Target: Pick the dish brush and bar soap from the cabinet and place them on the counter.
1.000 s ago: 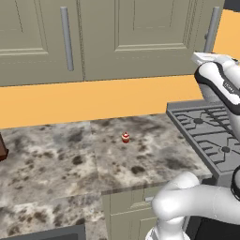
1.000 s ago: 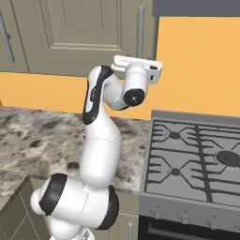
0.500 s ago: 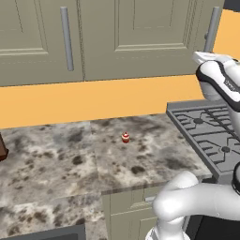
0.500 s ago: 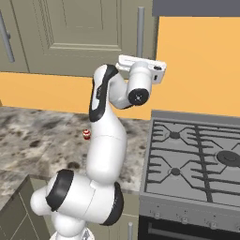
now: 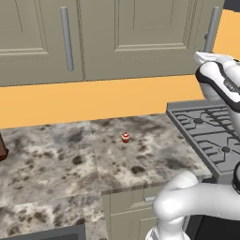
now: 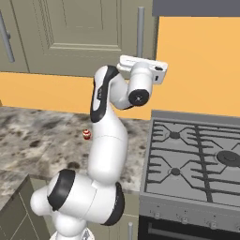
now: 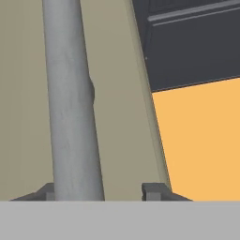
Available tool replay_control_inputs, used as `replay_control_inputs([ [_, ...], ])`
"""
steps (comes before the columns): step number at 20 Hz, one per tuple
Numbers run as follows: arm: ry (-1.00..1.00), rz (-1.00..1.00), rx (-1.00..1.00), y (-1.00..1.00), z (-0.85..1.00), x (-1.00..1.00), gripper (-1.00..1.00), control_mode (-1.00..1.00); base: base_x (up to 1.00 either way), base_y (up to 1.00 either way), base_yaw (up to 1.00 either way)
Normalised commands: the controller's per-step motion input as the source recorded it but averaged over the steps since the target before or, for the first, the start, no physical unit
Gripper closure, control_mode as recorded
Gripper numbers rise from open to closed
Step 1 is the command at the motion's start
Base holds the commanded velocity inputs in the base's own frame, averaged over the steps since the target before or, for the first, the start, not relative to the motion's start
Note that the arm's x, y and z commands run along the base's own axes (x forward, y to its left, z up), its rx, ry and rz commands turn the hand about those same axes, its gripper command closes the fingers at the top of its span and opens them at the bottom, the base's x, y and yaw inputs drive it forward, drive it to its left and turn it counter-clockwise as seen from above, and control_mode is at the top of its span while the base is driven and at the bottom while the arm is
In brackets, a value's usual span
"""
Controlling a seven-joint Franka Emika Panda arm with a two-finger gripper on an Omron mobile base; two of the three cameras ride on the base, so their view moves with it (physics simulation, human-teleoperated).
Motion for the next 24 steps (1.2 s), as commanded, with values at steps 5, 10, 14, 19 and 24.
replay_control_inputs([
  [5, 0.21, 0.01, -0.04, 0.13, 0.0, 0.15, 1.0, -1.0, 0.0, 0.0, 0.0],
  [10, 0.38, 0.03, -0.05, 0.08, 0.0, 0.17, 1.0, -1.0, 0.0, 0.0, 0.0],
  [14, 0.1, 0.0, 0.0, 0.12, 0.0, 0.06, 1.0, -1.0, 0.0, 0.0, 0.0],
  [19, 0.01, 0.0, 0.0, 0.13, -0.08, -0.01, 1.0, -1.0, 0.0, 0.0, 0.0],
  [24, 0.03, 0.0, -0.02, 0.22, -0.07, -0.3, 1.0, -1.0, 0.0, 0.0, 0.0],
])
